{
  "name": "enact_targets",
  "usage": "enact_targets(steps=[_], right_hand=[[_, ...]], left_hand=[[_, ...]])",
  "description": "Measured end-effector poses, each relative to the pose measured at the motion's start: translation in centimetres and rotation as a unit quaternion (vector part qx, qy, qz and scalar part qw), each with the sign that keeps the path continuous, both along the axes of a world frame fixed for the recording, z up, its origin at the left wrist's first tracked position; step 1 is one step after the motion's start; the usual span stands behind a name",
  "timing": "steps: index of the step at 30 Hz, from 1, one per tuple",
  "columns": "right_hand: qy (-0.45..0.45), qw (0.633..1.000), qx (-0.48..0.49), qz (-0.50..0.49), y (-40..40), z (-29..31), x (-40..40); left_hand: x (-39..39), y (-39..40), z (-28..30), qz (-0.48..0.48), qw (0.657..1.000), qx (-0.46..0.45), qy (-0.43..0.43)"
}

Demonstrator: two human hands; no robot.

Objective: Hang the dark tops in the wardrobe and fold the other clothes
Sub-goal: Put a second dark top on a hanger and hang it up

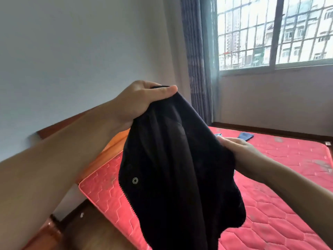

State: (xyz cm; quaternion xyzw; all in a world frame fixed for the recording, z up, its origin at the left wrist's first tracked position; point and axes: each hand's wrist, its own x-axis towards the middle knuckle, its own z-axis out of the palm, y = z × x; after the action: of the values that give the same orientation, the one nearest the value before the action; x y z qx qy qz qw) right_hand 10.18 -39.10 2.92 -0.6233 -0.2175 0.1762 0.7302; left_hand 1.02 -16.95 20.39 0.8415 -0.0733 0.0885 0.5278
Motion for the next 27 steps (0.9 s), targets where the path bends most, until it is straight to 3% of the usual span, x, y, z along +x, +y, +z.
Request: enact_targets(steps=[2, 4, 5, 6, 9, 11, 13, 15, 19, 21, 24, 27], right_hand=[[-0.095, 0.987, -0.124, -0.035, 2.3, 1.1, -1.1], [-0.284, 0.920, -0.257, -0.084, 4.1, 1.5, -2.4], [-0.378, 0.876, -0.270, -0.131, 4.7, 1.6, -3.3], [-0.443, 0.849, -0.234, -0.166, 5.1, 1.7, -4.4], [-0.539, 0.820, -0.086, -0.171, 6.6, 1.0, -6.7], [-0.531, 0.835, -0.075, -0.126, 8.2, 0.6, -7.3], [-0.407, 0.913, -0.025, 0.002, 10.0, 1.4, -7.8], [-0.281, 0.946, 0.030, 0.157, 11.6, 2.8, -8.1], [-0.298, 0.924, 0.099, 0.218, 13.9, 5.4, -8.2], [-0.317, 0.913, 0.129, 0.221, 15.2, 7.5, -9.3], [-0.344, 0.885, 0.176, 0.259, 16.9, 11.3, -13.3], [-0.360, 0.853, 0.213, 0.312, 18.3, 14.9, -18.6]], left_hand=[[-1.8, 0.5, 0.1, 0.020, 1.000, 0.006, 0.007], [-3.2, 0.9, 0.3, 0.052, 0.999, 0.003, 0.009], [-3.9, 1.0, 0.5, 0.074, 0.997, -0.005, 0.009], [-4.6, 1.2, 0.6, 0.095, 0.995, -0.013, 0.006], [-6.9, 1.6, 1.2, 0.136, 0.991, -0.012, 0.009], [-8.4, 1.5, 1.6, 0.165, 0.986, -0.001, 0.015], [-10.0, 1.4, 2.2, 0.187, 0.982, 0.020, 0.023], [-11.9, 1.6, 2.9, 0.214, 0.976, 0.032, 0.027], [-18.4, 3.0, 3.5, 0.324, 0.943, 0.068, 0.039], [-22.5, 3.7, 2.6, 0.416, 0.898, 0.125, 0.063], [-28.2, 3.8, 0.2, 0.525, 0.806, 0.262, 0.080], [-32.5, 2.8, -2.2, 0.588, 0.752, 0.290, 0.073]])
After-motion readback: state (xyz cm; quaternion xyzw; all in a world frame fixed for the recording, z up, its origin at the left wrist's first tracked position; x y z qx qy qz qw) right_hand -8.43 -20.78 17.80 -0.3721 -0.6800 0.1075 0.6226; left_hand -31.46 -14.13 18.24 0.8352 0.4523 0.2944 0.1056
